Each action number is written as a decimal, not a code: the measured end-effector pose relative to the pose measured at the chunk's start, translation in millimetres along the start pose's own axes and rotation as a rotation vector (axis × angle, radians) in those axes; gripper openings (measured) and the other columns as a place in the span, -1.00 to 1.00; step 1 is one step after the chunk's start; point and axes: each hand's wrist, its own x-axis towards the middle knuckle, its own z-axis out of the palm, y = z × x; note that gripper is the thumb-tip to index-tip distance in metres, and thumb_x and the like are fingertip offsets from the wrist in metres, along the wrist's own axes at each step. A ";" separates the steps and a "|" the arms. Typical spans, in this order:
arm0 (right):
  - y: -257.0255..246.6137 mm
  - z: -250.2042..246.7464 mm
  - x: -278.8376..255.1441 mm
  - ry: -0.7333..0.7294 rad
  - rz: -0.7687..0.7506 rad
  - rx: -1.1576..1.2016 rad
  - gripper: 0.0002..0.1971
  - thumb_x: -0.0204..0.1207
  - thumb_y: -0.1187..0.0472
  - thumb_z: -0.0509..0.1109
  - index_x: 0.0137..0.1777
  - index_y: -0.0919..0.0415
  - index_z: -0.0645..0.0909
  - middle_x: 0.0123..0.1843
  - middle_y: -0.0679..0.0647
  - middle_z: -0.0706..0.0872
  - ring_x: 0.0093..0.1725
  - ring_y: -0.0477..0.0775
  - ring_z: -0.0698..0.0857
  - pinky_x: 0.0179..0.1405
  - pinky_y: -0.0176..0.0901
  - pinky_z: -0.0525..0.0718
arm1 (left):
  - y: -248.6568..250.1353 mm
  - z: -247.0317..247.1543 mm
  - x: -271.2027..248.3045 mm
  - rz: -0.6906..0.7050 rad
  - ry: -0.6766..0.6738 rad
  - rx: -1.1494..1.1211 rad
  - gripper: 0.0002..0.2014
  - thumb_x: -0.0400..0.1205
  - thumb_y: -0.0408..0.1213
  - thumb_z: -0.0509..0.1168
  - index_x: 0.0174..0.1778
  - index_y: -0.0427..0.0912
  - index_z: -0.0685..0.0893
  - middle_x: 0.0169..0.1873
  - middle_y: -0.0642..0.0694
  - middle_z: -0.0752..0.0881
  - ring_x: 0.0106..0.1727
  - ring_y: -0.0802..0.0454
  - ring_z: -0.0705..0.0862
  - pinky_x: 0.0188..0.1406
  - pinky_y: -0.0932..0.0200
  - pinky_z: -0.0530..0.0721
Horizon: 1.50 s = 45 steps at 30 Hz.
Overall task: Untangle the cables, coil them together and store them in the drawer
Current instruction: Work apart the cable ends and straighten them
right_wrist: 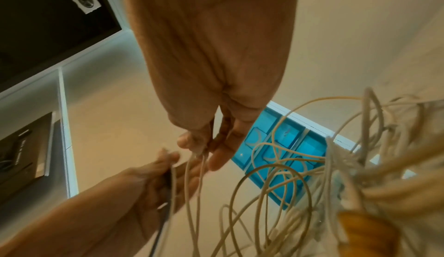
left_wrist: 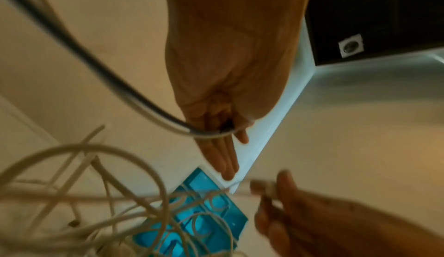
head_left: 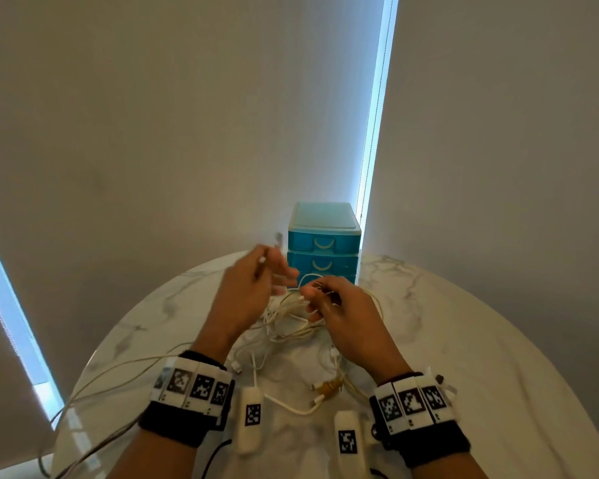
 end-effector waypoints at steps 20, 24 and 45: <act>-4.6 2.0 -4.0 0.160 0.063 0.321 -0.83 0.55 0.23 0.69 0.05 0.26 0.81 -0.16 0.05 0.94 -0.23 0.03 0.93 -0.17 -0.23 0.87 | 1.8 24.7 -4.5 -0.313 -0.274 -0.196 -0.61 0.93 0.04 -0.05 0.08 -0.14 0.55 -0.46 0.07 0.53 -0.53 0.22 0.36 -0.53 0.29 0.34; -4.4 -2.7 -3.5 0.166 0.041 0.277 -0.86 0.53 0.18 0.70 0.00 0.20 0.85 -0.24 0.01 0.92 -0.29 -0.01 0.90 -0.20 -0.28 0.84 | 0.5 25.4 -6.4 -0.246 -0.336 -0.110 -0.49 0.92 0.18 -0.09 0.21 -0.20 0.52 -0.32 -0.01 0.67 -0.45 0.19 0.48 -0.45 0.28 0.47; 3.1 22.6 5.2 0.276 -0.049 0.257 -0.88 0.69 0.05 0.56 0.15 0.02 0.82 0.08 -0.09 0.89 0.10 0.02 0.90 0.11 0.09 0.92 | -15.6 36.5 -3.5 -0.181 -0.172 -0.277 -0.69 0.82 0.18 0.04 0.19 0.29 0.70 0.13 0.27 0.84 0.16 0.31 0.84 0.14 0.29 0.74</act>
